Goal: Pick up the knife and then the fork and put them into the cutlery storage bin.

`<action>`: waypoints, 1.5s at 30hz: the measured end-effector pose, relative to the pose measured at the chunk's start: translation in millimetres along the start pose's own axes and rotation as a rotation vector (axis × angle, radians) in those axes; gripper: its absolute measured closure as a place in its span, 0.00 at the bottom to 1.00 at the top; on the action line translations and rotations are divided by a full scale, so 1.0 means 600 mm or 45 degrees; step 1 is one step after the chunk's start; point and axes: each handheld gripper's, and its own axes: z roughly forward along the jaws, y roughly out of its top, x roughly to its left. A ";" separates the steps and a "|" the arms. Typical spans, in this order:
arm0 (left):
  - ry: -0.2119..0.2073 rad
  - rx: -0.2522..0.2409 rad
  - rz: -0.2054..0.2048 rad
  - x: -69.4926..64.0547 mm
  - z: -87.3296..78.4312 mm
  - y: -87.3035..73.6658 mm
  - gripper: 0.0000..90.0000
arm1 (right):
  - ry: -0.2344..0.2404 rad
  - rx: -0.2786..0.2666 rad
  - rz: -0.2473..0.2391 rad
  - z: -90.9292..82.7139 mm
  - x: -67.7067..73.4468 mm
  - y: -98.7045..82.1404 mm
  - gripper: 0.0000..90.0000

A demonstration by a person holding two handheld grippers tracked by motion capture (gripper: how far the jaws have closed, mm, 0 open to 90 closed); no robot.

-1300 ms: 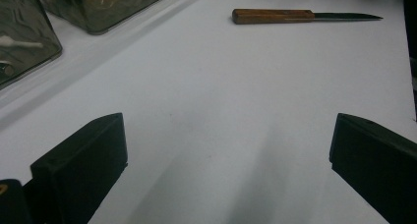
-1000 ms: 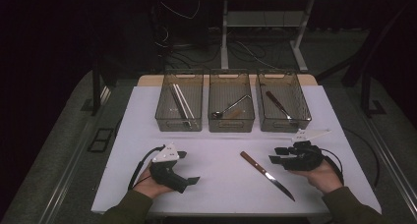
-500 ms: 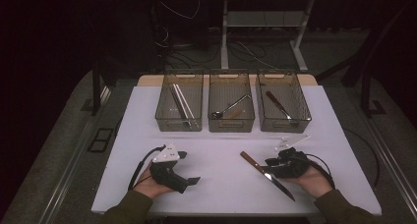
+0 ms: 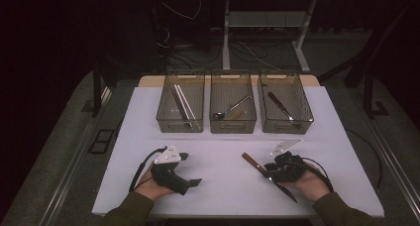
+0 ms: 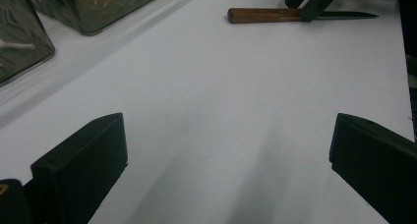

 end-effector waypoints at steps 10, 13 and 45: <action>-0.001 0.003 0.001 0.000 0.001 0.000 0.00 | -0.049 0.049 -0.075 0.003 0.009 0.008 0.81; -0.001 0.004 0.001 0.000 0.001 0.000 0.00 | -0.033 0.092 -0.097 0.003 0.007 0.015 0.82; -0.009 0.000 0.000 -0.002 0.002 0.000 0.00 | 0.038 0.415 -0.169 0.014 -0.016 0.075 0.85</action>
